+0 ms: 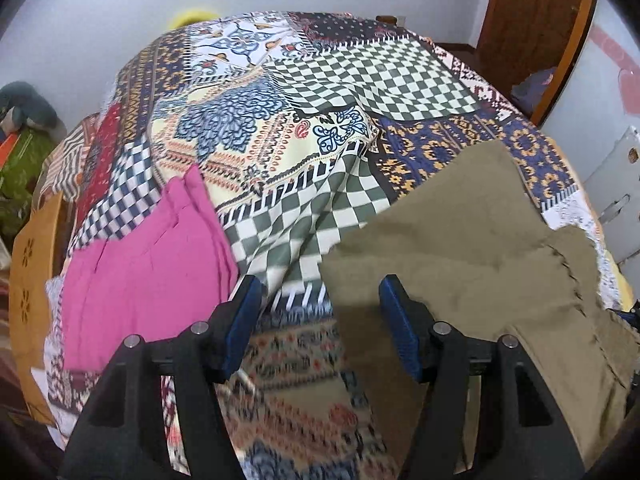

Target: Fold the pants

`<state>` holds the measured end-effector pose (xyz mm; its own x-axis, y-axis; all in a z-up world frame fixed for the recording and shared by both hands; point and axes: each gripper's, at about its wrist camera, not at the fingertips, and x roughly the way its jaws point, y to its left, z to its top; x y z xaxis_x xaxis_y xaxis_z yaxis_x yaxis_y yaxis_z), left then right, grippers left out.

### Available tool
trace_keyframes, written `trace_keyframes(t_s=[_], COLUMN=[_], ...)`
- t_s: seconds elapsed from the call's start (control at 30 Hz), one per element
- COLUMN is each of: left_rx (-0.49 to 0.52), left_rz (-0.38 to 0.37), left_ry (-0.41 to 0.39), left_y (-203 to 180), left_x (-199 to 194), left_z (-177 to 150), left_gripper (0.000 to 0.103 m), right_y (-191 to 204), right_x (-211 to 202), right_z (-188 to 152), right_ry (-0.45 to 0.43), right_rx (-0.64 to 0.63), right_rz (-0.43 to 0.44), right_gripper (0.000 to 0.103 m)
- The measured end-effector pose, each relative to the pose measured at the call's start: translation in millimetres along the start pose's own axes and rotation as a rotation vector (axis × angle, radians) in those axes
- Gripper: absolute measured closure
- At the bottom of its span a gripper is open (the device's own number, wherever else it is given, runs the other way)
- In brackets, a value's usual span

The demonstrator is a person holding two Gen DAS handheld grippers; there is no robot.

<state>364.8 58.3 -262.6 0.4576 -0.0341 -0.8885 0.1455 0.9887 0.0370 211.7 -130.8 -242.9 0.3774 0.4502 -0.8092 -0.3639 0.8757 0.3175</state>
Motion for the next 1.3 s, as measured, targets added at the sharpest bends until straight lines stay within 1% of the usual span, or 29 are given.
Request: trace_keyframes(t_s=[0.1,0.17,0.23,0.27,0.37,0.5,0.63,0.73,0.8,0.9,0.97,1.03,1.13,1.2,1.23,1.27,1.3], left_rx=[0.047,0.121,0.169,0.175,0.177,0.179,0.165,0.136,0.12,0.108,0.12,0.14,0.149,0.135,0.141,0.154,0.163], left_rz=[0.012,0.05,0.069,0.066,0.044,0.043,0.048,0.046,0.035,-0.01,-0.048,-0.033,-0.029,-0.036,-0.012,0.022,0.05], left_ry=[0.025,0.012,-0.004,-0.003,0.007,0.0,0.002,0.007,-0.005,-0.008,0.027,0.077,0.053,0.048,0.042,0.037,0.032], left_y=[-4.2,-12.2,-16.3,-15.7,-10.5,-7.3,-5.3,-2.0,0.6,0.7,-2.2,-7.1,-12.3,-11.6,-12.1,-13.4,-13.0], left_x=[17.0,22.9,23.1,22.5,18.6,9.5,4.1,-1.0,-5.1,-4.9,5.7,24.7,30.8,29.5,27.5,25.5,24.3], left_z=[0.8,-4.1,-9.6,-12.5,-21.9,-37.8,-39.8,-34.6,-28.0,-14.3,-5.9,-1.0,3.4,5.1,4.2,3.1,2.3], left_gripper=[0.037,0.033,0.033,0.033,0.033,0.033,0.033,0.033,0.033,0.033,0.033,0.032,0.032,0.04,0.052,0.069,0.078], right_y=[-3.1,-5.4,-7.4,-8.1,-8.9,-13.2,-15.0,-18.4,-20.7,-26.8,-29.6,-31.0,-31.5,-31.0,-31.0,-30.9,-30.8], right_x=[6.1,9.0,12.7,15.1,22.3,28.6,16.6,-2.4,-13.7,-27.2,-33.2,-36.1,-37.4,-38.0,-38.0,-38.3,-37.9], right_z=[5.9,8.4,11.5,13.6,18.2,25.2,24.1,13.6,5.4,-6.1,-11.8,-14.8,-16.4,-16.7,-16.6,-16.8,-16.5], right_ry=[0.003,0.003,0.003,0.003,0.012,0.029,0.031,0.015,0.008,0.0,0.002,0.001,-0.004,-0.01,-0.011,-0.012,-0.012], right_rx=[-0.001,-0.001,0.0,-0.003,-0.017,-0.023,-0.015,-0.007,-0.004,0.019,0.038,0.048,0.066,0.072,0.075,0.076,0.076], right_rz=[0.002,0.007,0.015,0.013,0.012,0.025,-0.011,-0.019,-0.03,-0.056,-0.069,-0.081,-0.085,-0.085,-0.083,-0.082,-0.082], right_gripper=[0.035,0.035,0.035,0.035,0.035,0.034,0.034,0.034,0.033,0.032,0.032,0.032,0.032,0.032,0.032,0.032,0.032])
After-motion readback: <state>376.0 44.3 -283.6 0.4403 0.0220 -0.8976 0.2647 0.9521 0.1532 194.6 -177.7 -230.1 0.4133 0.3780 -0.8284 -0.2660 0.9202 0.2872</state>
